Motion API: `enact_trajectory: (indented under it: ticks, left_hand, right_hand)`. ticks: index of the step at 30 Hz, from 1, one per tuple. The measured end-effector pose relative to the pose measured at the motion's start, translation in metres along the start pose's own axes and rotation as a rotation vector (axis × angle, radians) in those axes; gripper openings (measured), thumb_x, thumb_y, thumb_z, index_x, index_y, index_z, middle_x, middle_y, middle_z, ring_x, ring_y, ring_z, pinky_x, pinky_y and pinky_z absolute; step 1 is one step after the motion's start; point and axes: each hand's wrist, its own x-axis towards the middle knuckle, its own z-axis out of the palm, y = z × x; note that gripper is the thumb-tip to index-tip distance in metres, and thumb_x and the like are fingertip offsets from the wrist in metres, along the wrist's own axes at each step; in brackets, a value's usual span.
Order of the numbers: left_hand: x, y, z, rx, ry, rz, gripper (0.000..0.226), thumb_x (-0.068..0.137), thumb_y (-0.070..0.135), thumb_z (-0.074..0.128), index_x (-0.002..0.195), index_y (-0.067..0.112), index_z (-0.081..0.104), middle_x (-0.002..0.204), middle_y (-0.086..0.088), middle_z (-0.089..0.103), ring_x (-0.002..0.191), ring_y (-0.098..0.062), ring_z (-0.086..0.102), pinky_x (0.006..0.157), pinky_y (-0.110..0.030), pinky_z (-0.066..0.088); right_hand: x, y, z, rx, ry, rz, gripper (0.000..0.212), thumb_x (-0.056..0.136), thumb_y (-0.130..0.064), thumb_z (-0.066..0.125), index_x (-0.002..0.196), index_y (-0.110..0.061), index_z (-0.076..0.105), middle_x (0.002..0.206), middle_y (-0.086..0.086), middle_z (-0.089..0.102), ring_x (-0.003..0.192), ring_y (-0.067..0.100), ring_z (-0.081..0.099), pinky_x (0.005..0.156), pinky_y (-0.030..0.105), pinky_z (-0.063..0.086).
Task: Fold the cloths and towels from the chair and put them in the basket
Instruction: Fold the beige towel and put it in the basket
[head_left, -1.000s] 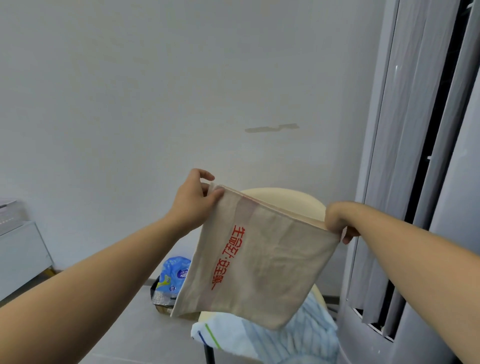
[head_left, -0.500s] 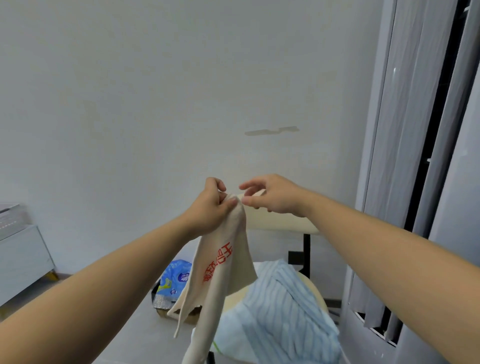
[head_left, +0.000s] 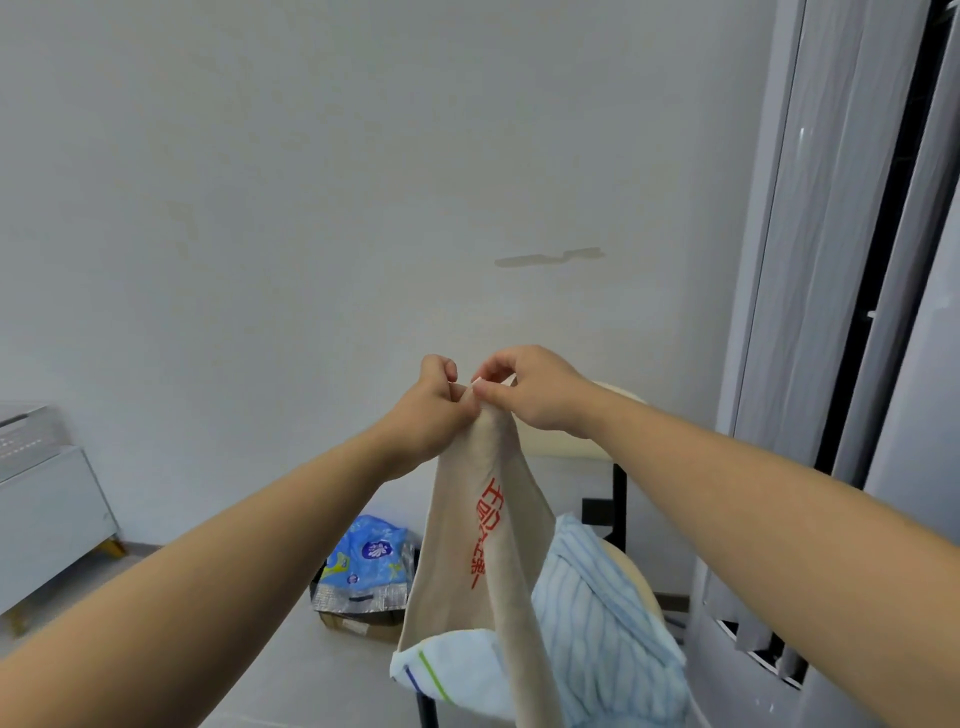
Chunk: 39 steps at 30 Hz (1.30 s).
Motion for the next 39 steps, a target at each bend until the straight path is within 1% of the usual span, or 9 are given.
enact_trajectory:
  ticks: [2, 6, 9, 18, 24, 28, 31, 34, 39]
  left_hand:
    - [-0.001, -0.001, 0.002, -0.028, 0.01, -0.015, 0.034, 0.081, 0.019, 0.063, 0.1, 0.023, 0.035, 0.086, -0.01, 0.059, 0.08, -0.021, 0.053, 0.072, -0.04, 0.042]
    - [-0.007, -0.012, 0.01, 0.177, 0.037, 0.052, 0.022, 0.094, 0.023, 0.062, 0.106, 0.023, 0.043, 0.081, -0.009, 0.067, 0.07, -0.022, 0.061, 0.064, -0.042, 0.053]
    - [-0.011, -0.02, 0.011, 0.271, 0.004, 0.088, 0.031, 0.091, 0.026, 0.069, 0.11, 0.029, 0.045, 0.088, -0.007, 0.073, 0.076, -0.028, 0.07, 0.069, -0.044, 0.058]
    - [-0.014, -0.029, -0.007, 0.497, -0.114, 0.072, 0.044, 0.08, 0.019, 0.078, 0.11, 0.032, 0.049, 0.092, 0.003, 0.073, 0.083, -0.017, 0.069, 0.077, -0.034, 0.058]
    - [-0.016, -0.041, -0.023, 0.627, -0.107, 0.019, 0.033, 0.078, 0.01, 0.074, 0.099, 0.026, 0.054, 0.09, 0.006, 0.071, 0.083, -0.016, 0.068, 0.067, -0.023, 0.054]
    - [-0.014, -0.048, -0.037, 0.807, -0.118, 0.016, 0.023, 0.08, 0.014, 0.069, 0.099, 0.026, 0.063, 0.089, 0.006, 0.069, 0.085, -0.015, 0.064, 0.067, -0.021, 0.049]
    - [-0.012, -0.049, -0.049, 0.917, -0.111, 0.025, 0.023, 0.082, 0.018, 0.068, 0.103, 0.026, 0.068, 0.095, 0.004, 0.069, 0.089, -0.016, 0.061, 0.074, -0.025, 0.045]
    - [-0.011, -0.052, -0.062, 1.015, -0.1, 0.009, 0.022, 0.086, 0.018, 0.064, 0.106, 0.023, 0.07, 0.099, 0.001, 0.069, 0.092, -0.017, 0.061, 0.078, -0.026, 0.046]
    - [-0.012, -0.061, -0.082, 1.08, -0.07, -0.025, 0.022, 0.087, 0.017, 0.062, 0.105, 0.019, 0.073, 0.1, 0.0, 0.069, 0.089, -0.017, 0.059, 0.08, -0.029, 0.049]
  right_hand:
    - [0.002, 0.001, -0.004, -0.001, 0.03, 0.017, 0.012, 0.096, -0.025, 0.063, 0.103, -0.02, 0.071, 0.092, -0.01, 0.066, 0.083, 0.003, 0.058, 0.074, 0.018, 0.044]
    - [0.008, 0.007, -0.018, -0.05, 0.119, 0.047, 0.015, 0.1, -0.025, 0.057, 0.108, -0.02, 0.068, 0.094, -0.008, 0.063, 0.088, 0.012, 0.059, 0.075, 0.024, 0.046]
    - [0.009, 0.011, -0.032, -0.136, 0.135, 0.033, 0.025, 0.103, -0.021, 0.049, 0.12, -0.019, 0.068, 0.102, -0.008, 0.06, 0.089, 0.01, 0.054, 0.082, 0.025, 0.042]
    - [0.011, 0.033, -0.049, -0.257, 0.171, 0.103, 0.017, 0.103, -0.026, 0.049, 0.103, -0.021, 0.065, 0.111, 0.004, 0.065, 0.098, 0.019, 0.058, 0.076, 0.027, 0.041]
    - [0.011, 0.04, -0.058, -0.291, 0.279, 0.205, 0.022, 0.104, -0.023, 0.044, 0.111, -0.013, 0.063, 0.116, 0.008, 0.063, 0.101, 0.021, 0.054, 0.083, 0.03, 0.04]
    - [0.011, 0.045, -0.06, -0.27, 0.3, 0.28, 0.021, 0.104, -0.018, 0.044, 0.11, -0.012, 0.063, 0.114, 0.01, 0.063, 0.098, 0.024, 0.06, 0.081, 0.029, 0.045]
    - [0.011, 0.051, -0.06, -0.175, 0.29, 0.32, 0.018, 0.103, -0.016, 0.044, 0.099, -0.017, 0.061, 0.105, 0.012, 0.066, 0.087, 0.028, 0.068, 0.074, 0.033, 0.057]
    - [0.006, 0.057, -0.064, -0.098, 0.3, 0.336, 0.026, 0.101, -0.011, 0.04, 0.093, -0.017, 0.064, 0.096, 0.014, 0.067, 0.073, 0.026, 0.07, 0.067, 0.032, 0.058]
    - [-0.005, 0.063, -0.069, 0.014, 0.258, 0.361, 0.023, 0.09, -0.006, 0.048, 0.091, -0.015, 0.069, 0.091, 0.013, 0.071, 0.073, 0.025, 0.068, 0.084, 0.043, 0.061]
